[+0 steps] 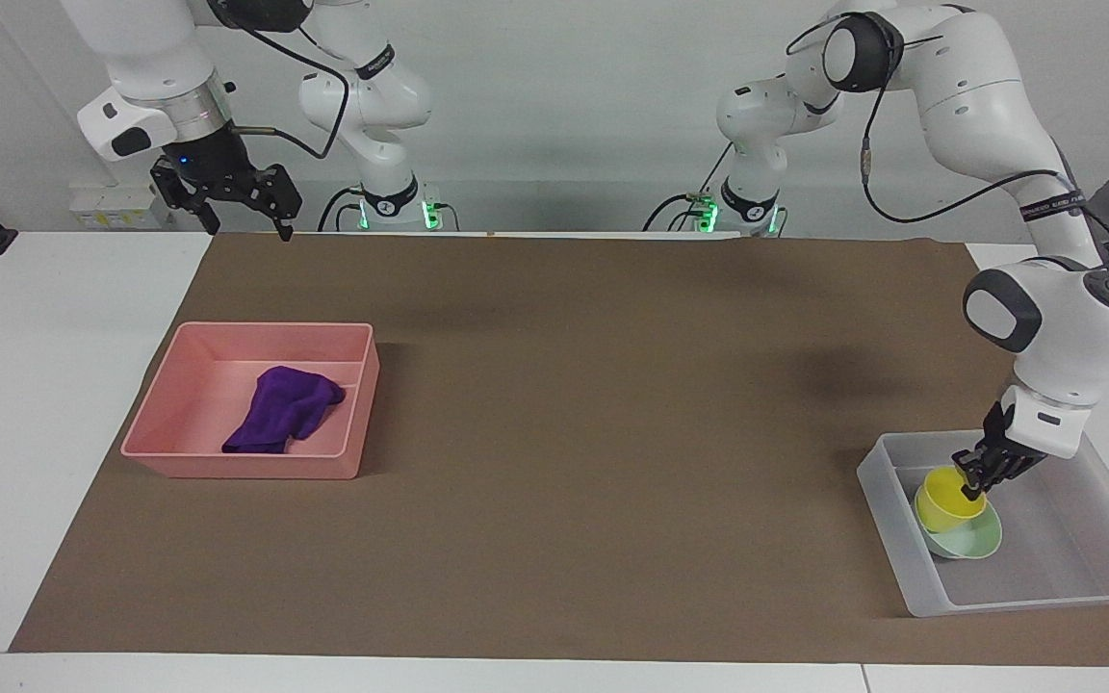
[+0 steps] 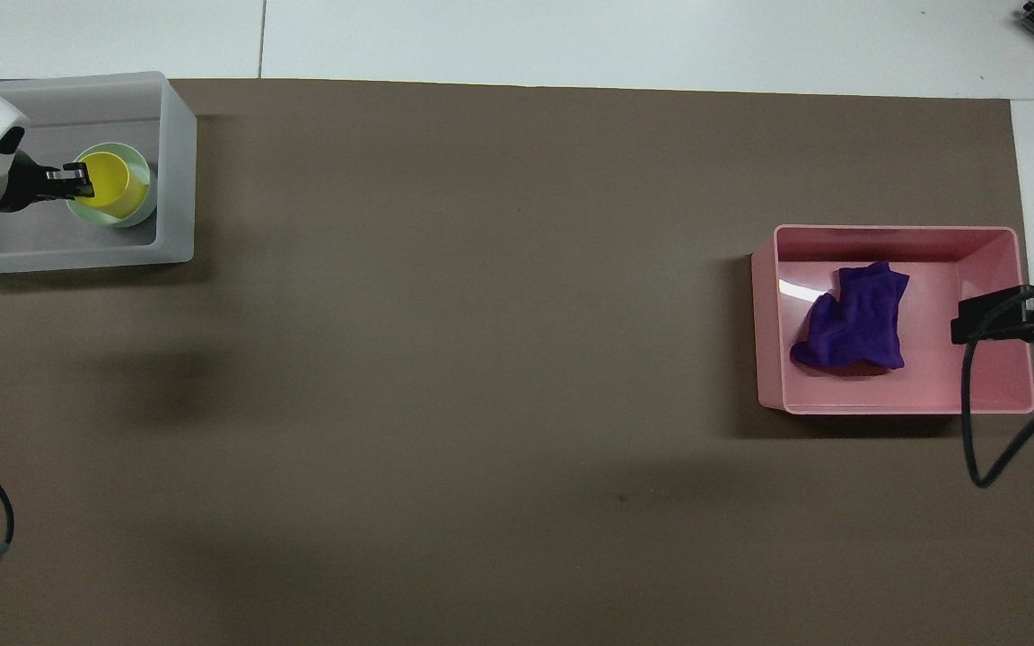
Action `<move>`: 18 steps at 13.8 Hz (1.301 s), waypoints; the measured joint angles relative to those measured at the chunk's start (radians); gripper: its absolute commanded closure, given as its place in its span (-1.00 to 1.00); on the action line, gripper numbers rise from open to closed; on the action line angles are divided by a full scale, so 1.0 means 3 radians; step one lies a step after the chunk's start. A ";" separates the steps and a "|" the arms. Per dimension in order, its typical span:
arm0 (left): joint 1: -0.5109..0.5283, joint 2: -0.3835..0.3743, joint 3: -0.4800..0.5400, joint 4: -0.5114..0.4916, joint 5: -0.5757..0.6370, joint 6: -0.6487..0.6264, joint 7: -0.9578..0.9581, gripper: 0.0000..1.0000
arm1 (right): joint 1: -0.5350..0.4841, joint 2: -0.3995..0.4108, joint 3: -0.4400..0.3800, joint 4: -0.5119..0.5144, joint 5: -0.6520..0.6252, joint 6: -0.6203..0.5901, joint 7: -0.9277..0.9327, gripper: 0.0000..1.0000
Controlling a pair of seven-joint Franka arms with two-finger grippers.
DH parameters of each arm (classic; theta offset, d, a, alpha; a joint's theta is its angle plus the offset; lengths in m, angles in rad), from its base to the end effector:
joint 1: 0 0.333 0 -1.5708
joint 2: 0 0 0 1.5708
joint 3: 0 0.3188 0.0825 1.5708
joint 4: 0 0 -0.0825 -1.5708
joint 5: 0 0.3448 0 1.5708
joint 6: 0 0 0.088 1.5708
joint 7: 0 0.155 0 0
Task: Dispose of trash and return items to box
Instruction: 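Release the yellow cup into the bowl and withdraw the left gripper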
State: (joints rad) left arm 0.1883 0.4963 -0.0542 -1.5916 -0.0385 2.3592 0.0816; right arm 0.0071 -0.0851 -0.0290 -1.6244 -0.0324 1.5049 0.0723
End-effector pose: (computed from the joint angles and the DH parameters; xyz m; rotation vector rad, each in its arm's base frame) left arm 0.6845 0.0955 0.3501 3.0833 0.1329 0.4289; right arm 0.4795 -0.0163 0.5931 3.1068 -0.1487 -0.0524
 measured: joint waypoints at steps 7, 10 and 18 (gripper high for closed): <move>-0.0174 -0.0631 -0.0028 0.0006 0.0000 -0.0697 0.0442 -1.00 | -0.0003 -0.0004 -0.0001 0.0000 0.0000 0.0061 0.0000 -1.00; -0.0340 -0.0977 -0.0030 0.0002 0.0000 -0.1102 0.0444 -1.00 | -0.0004 -0.0004 -0.0002 0.0000 0.0000 0.0100 0.0000 -1.00; -0.0399 -0.1536 -0.0042 -0.0002 0.0000 -0.1926 0.0495 -1.00 | -0.0005 -0.0004 -0.0008 0.0000 0.0002 0.0104 0.0000 -1.00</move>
State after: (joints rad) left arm 0.0687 0.0356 -0.0668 -1.5921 -0.0385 1.7813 0.2300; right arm 0.0056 -0.0862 -0.0314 -1.6244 -0.0318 1.5360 0.0723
